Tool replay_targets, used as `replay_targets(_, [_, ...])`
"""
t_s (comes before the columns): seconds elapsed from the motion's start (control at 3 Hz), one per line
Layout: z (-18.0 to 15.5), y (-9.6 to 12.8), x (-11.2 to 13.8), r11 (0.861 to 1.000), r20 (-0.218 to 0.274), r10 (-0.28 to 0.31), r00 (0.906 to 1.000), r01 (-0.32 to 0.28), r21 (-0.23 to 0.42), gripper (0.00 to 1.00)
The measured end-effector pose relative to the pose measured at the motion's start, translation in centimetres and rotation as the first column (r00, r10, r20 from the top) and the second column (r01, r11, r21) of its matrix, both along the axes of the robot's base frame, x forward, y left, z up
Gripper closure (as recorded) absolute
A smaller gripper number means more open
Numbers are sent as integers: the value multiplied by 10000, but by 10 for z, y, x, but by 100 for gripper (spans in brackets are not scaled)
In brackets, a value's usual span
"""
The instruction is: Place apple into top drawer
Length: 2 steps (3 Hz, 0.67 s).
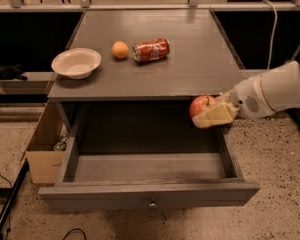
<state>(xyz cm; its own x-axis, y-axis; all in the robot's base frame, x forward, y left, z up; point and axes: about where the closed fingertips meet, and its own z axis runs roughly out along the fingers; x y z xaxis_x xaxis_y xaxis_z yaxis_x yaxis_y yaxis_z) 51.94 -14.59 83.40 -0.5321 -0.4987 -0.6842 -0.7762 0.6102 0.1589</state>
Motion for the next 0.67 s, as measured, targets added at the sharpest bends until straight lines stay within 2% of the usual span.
replay_targets(0.33, [-48, -15, -25, 10000, -1088, -56, 9941, 50, -58, 100])
replay_targets(0.67, [-111, -11, -2, 9994, -2173, 260, 9758, -301, -158, 100])
